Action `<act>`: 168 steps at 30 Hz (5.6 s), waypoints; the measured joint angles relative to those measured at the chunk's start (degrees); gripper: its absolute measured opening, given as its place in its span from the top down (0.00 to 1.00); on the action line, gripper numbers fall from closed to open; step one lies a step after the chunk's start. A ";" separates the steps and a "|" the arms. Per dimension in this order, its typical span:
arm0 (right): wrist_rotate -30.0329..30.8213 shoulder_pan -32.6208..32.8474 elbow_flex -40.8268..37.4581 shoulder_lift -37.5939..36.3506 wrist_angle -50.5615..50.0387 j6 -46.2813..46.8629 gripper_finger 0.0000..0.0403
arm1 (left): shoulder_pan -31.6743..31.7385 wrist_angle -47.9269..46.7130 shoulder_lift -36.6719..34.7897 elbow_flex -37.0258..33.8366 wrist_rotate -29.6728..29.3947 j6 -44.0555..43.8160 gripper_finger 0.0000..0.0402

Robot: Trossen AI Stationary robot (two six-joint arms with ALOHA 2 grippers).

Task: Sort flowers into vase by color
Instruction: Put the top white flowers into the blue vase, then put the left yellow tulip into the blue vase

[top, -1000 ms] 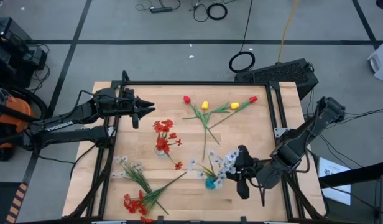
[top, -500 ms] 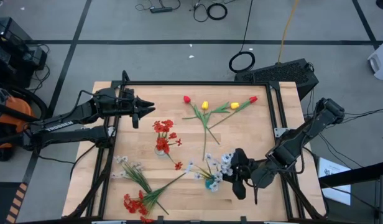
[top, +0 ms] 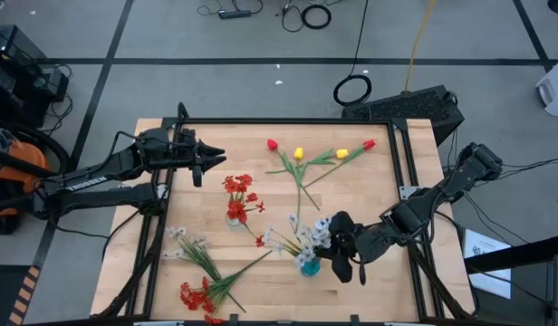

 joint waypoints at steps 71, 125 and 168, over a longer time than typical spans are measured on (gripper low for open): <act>24.24 -5.82 0.02 -0.22 -47.73 45.07 0.87 | -0.01 -0.02 0.01 0.00 -7.34 -0.13 0.69; 4.69 -58.95 -15.54 0.00 -10.15 18.33 0.98 | 0.01 -23.74 -0.10 4.76 -22.01 -9.40 0.81; -13.51 -57.65 10.10 30.58 -16.85 -9.55 0.61 | -0.01 -23.50 -0.03 4.72 -22.03 -9.42 0.82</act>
